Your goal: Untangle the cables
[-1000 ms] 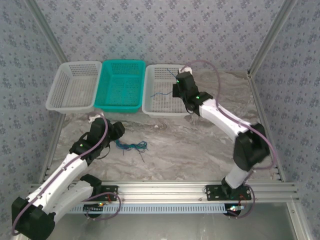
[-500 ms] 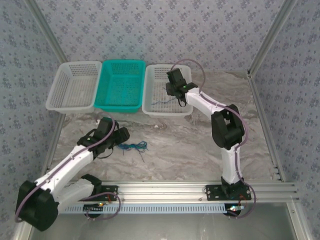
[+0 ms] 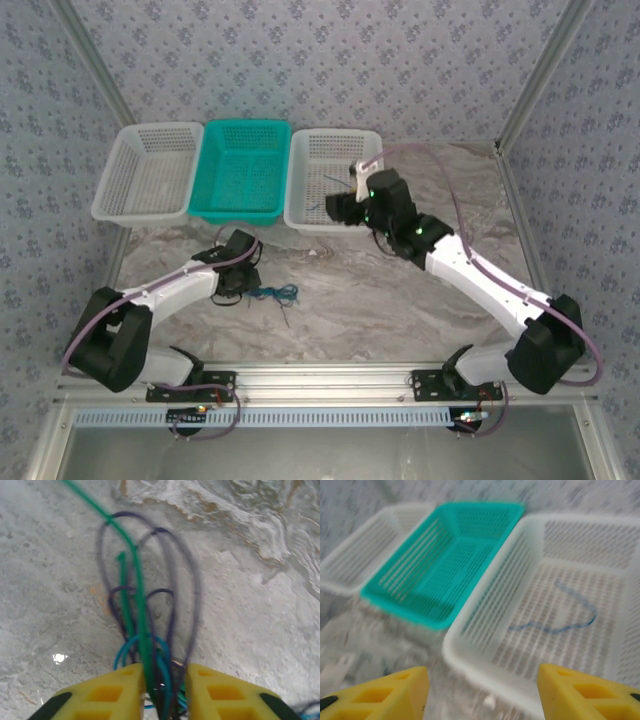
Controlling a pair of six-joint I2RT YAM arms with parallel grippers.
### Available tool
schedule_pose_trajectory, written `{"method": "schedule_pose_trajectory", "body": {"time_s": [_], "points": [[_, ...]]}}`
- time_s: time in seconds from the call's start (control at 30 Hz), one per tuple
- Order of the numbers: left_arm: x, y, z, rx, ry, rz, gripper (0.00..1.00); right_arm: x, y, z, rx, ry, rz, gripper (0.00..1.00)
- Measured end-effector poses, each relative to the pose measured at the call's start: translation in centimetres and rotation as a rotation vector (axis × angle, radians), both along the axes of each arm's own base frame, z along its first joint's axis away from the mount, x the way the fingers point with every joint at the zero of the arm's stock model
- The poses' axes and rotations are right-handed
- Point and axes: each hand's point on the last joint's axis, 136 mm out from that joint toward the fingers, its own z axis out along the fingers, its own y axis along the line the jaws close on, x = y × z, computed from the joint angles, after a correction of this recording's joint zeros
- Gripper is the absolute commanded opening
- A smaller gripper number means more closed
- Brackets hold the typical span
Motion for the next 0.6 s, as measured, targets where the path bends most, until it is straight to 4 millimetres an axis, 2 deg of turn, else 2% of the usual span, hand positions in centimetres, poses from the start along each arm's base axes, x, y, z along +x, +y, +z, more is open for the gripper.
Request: {"method": "schedule_pose_trajectory", "body": {"time_s": [0.07, 0.17, 0.27, 0.43, 0.6], "points": [[0.0, 0.1, -0.1, 0.005, 0.001, 0.004, 0.00, -1.8, 0.8, -3.0, -0.017, 0.061, 0.048, 0.65], [0.1, -0.1, -0.1, 0.004, -0.007, -0.003, 0.00, -4.3, 1.3, -7.5, -0.064, 0.152, 0.101, 0.66], [0.5, -0.7, 0.6, -0.022, -0.037, -0.030, 0.00, -5.9, 2.3, -9.4, -0.085, 0.205, 0.160, 0.66], [1.1, -2.2, 3.5, -0.119, -0.170, -0.095, 0.00, -8.4, 5.3, -11.8, -0.145, 0.221, 0.328, 0.61], [1.6, -2.8, 5.0, -0.144, -0.231, -0.124, 0.00, -11.3, 8.1, -17.6, -0.248, 0.319, 0.536, 0.58]]}}
